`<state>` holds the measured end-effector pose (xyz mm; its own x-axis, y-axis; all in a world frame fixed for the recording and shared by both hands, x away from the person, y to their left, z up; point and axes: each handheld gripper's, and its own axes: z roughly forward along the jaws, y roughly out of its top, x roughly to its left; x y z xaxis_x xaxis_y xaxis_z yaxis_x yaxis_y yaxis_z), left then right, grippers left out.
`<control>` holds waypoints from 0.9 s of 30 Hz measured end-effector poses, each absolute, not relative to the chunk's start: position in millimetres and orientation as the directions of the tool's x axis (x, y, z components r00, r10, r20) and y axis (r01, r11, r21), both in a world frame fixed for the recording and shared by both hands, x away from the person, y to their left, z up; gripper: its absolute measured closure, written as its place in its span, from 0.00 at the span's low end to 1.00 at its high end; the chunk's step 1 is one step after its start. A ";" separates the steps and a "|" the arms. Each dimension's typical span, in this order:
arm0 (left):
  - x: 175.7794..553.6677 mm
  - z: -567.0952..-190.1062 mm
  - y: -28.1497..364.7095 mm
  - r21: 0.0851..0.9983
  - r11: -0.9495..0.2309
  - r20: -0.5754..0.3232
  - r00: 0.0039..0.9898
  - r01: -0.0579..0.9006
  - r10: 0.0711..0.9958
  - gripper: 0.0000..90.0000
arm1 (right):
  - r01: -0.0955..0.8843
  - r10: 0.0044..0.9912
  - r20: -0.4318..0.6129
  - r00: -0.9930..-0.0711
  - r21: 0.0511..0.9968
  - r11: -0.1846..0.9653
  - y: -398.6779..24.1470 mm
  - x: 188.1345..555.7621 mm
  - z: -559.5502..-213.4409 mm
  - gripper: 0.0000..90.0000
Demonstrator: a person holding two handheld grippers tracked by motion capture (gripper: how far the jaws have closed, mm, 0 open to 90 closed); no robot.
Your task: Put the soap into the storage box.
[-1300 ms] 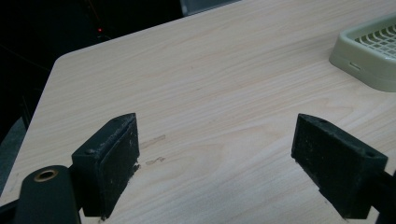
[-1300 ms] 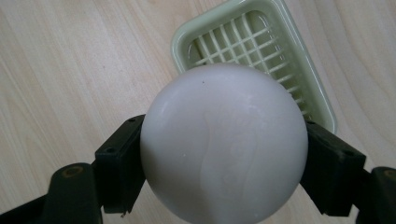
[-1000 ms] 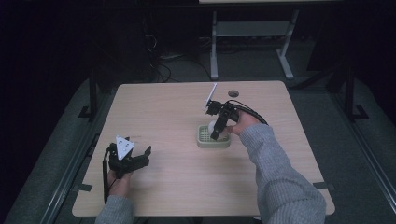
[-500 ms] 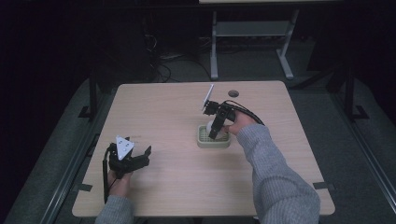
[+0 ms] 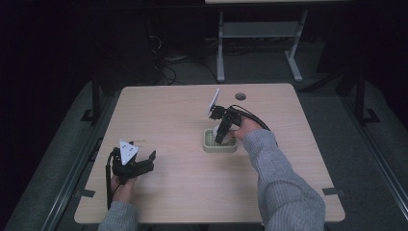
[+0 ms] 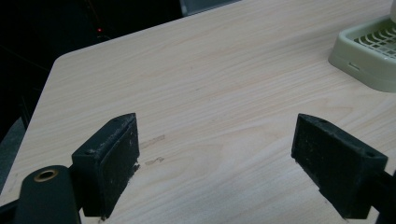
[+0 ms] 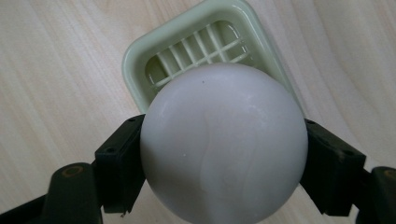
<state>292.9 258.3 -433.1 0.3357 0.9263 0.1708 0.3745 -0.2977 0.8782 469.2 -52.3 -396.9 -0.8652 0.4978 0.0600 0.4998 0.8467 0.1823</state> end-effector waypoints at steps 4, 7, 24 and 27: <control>292.8 -433.1 258.3 0.878 -0.298 0.170 0.336 0.375 0.926 0.16 | 0.506 0.504 0.062 -0.861 0.188 0.842 -51.6 470.6 -399.5 0.26; 292.9 -433.2 258.3 0.878 -0.298 0.171 0.336 0.374 0.926 0.16 | 0.508 0.506 0.060 -0.861 0.184 0.842 -50.4 470.5 -402.0 0.26; 292.8 -433.2 258.4 0.878 -0.297 0.170 0.334 0.376 0.927 0.16 | 0.525 0.525 0.050 -0.850 0.177 0.833 -49.8 472.9 -412.2 0.26; 292.9 -433.3 258.3 0.878 -0.296 0.169 0.334 0.376 0.927 0.16 | 0.531 0.531 0.051 -0.846 0.178 0.828 -50.4 472.9 -414.2 0.26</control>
